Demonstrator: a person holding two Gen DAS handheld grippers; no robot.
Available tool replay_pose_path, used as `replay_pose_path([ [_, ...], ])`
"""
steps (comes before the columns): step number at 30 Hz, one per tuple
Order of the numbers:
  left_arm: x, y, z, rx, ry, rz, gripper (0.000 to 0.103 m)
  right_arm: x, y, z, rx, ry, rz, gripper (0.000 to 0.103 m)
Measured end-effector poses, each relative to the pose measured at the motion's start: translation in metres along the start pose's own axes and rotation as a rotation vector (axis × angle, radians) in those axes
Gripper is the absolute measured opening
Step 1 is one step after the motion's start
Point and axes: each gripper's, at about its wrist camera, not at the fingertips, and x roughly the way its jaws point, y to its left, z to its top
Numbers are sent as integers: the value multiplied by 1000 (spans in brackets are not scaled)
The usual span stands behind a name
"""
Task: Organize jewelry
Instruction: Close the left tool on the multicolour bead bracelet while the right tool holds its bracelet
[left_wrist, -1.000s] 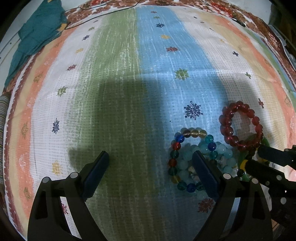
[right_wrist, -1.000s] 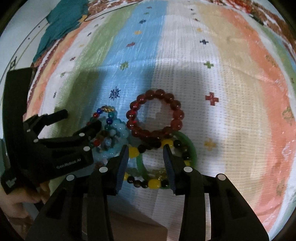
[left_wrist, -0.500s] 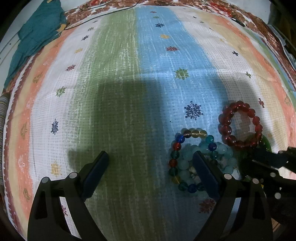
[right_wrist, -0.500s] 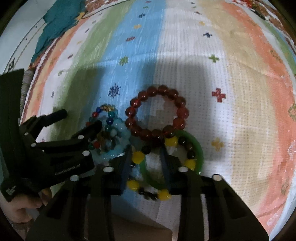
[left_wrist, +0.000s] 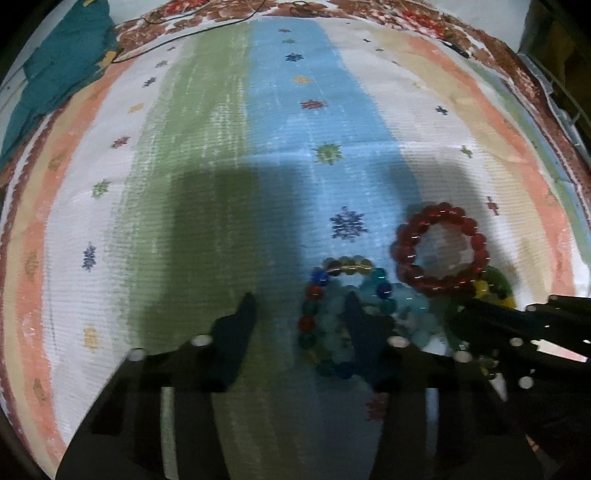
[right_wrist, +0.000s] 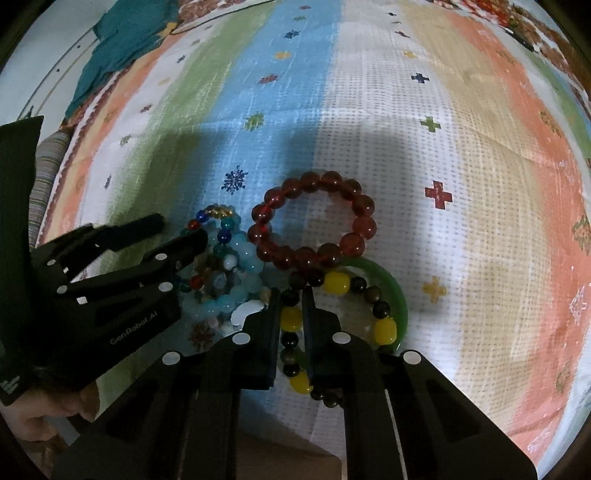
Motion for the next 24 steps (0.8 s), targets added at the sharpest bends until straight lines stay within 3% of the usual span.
replay_pose_path([
  [2,-1,-3,0,-6,3,-35,24,-1,0,0,1,-5,4,12],
  [8,0,-7,1,14,3,-39,17,-8,0,-3,-14,-17,10,12],
  [9,0,-8,1,10,5,-52,9,-10,0,-4,-18,-21,10,12],
  [24,-27,-22,-2,72,-46,10,9,-25,2,-10,-35,-57,-37,12],
])
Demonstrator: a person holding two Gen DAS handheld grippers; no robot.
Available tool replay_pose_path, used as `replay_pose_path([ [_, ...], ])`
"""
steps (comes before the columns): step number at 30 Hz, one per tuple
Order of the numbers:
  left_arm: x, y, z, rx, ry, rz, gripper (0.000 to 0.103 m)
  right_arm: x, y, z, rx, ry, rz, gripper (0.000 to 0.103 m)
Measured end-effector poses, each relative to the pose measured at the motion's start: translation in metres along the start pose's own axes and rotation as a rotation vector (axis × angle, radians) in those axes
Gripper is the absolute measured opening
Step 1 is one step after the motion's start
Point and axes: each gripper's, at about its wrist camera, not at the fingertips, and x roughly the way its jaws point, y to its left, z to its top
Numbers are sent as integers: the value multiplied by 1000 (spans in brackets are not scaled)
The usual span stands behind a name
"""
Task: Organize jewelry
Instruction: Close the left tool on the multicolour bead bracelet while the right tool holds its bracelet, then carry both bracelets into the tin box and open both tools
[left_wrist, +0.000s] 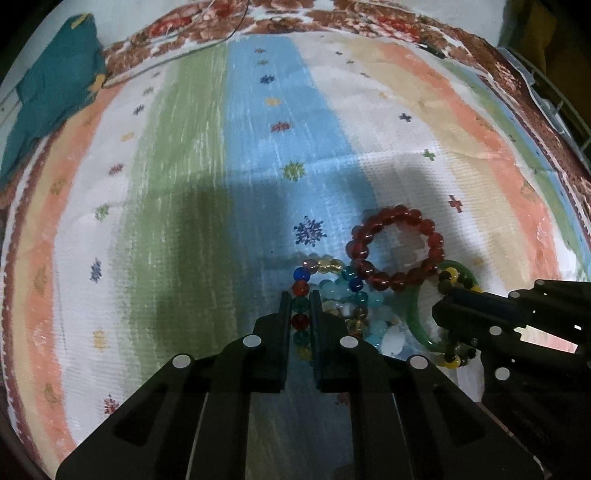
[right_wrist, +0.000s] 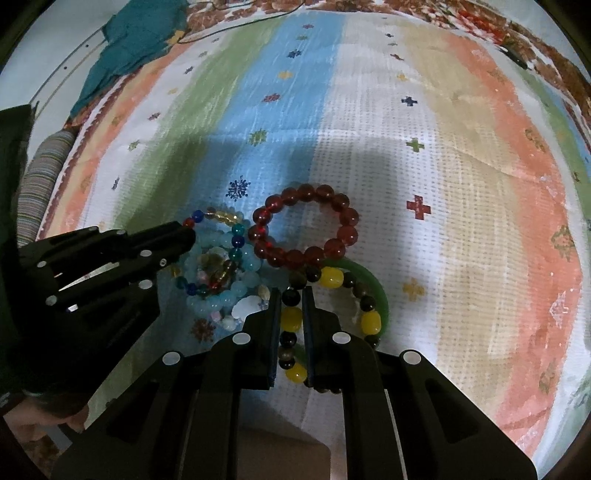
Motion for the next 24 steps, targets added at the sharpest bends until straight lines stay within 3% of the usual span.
replay_pose_path([
  [9,-29,-13,-2,44,-56,21,9,-24,-6,-6,14,-66,-28,12],
  [24,-87,-28,-10,27,-151,3,9,-74,-4,-30,21,-191,-73,12],
])
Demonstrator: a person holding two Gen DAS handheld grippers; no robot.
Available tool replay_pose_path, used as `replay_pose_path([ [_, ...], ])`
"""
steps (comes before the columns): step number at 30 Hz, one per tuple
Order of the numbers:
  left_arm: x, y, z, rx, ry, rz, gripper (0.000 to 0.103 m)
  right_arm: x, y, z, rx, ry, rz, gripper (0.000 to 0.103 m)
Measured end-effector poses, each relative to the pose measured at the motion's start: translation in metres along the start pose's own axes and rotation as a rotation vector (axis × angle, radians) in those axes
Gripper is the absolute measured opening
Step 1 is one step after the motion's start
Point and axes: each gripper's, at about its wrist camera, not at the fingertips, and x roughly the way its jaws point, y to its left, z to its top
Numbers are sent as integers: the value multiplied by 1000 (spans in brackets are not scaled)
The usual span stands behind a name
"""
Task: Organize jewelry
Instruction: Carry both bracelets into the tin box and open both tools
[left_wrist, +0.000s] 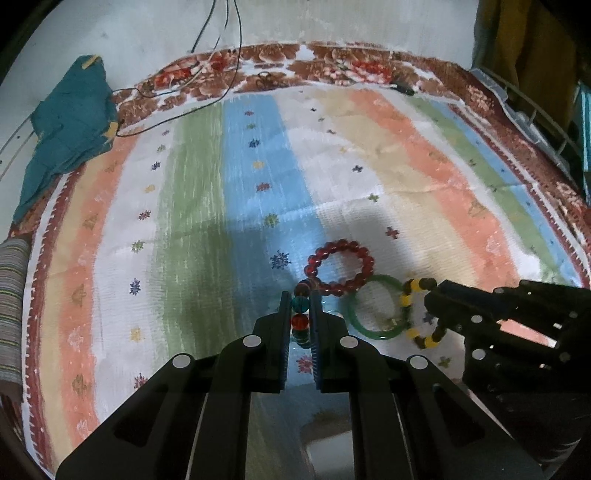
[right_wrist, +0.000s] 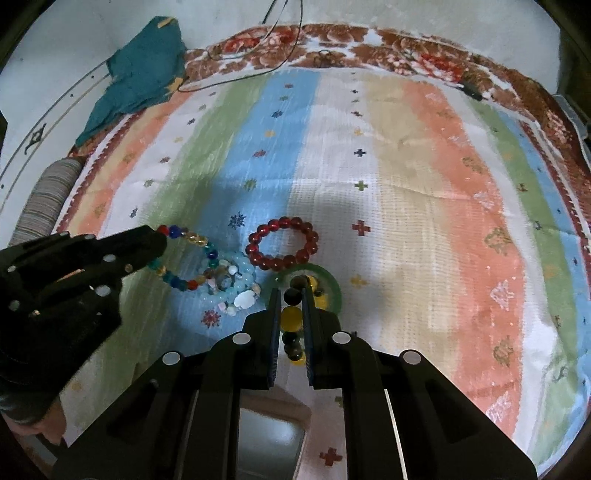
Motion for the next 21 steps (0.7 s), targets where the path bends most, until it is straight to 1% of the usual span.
replay_pose_path([
  [6,-17,-6,-7,9,-29,8,9,-12,-1,-9,-5,-26,-30,12],
  [10,-27,-9,-12,11,-39,2,9,-22,2,-12,-26,-62,-62,12],
  [14,-40,-12,-17,8,-57,-12,9,-30,2,-16,-40,-88,-69,12],
  [21,-57,-20,-32,18,-61,-26,9,-52,11,-30,-73,-138,-62,12],
])
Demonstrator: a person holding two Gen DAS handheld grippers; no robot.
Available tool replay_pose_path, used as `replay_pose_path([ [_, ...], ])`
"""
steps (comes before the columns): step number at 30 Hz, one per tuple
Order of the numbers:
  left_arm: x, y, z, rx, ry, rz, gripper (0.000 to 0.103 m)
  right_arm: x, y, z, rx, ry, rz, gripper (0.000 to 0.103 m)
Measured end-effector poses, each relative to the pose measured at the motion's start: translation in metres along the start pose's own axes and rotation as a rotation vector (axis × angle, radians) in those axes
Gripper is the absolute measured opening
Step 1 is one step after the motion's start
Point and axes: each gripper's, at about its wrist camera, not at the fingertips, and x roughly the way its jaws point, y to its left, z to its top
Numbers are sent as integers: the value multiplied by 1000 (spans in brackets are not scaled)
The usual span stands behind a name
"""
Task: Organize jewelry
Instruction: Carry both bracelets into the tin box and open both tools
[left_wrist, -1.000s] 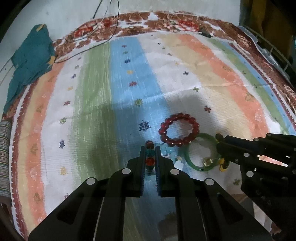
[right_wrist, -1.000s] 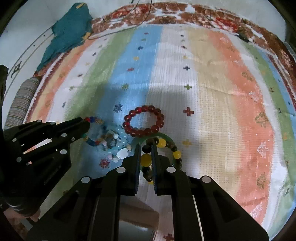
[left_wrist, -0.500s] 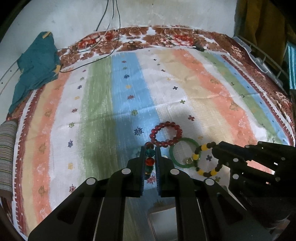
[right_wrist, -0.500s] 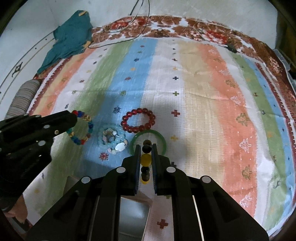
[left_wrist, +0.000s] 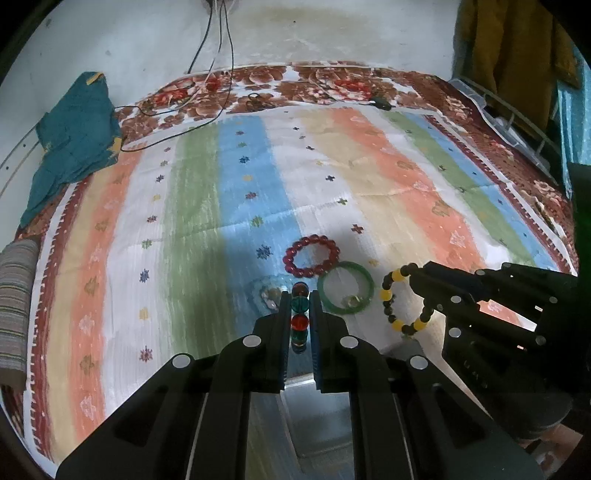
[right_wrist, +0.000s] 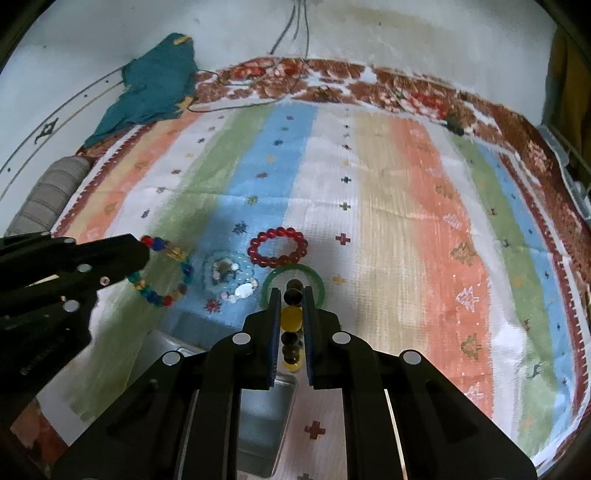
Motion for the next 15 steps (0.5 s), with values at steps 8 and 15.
replay_pose_path([
  [8,-23,-7,-14,3,-20,-23,9,-22,7,-13,-14,-42,6,12],
  [15,-40,-13,-25,1,-39,-41,9,-42,13,-24,-16,-73,33,12],
])
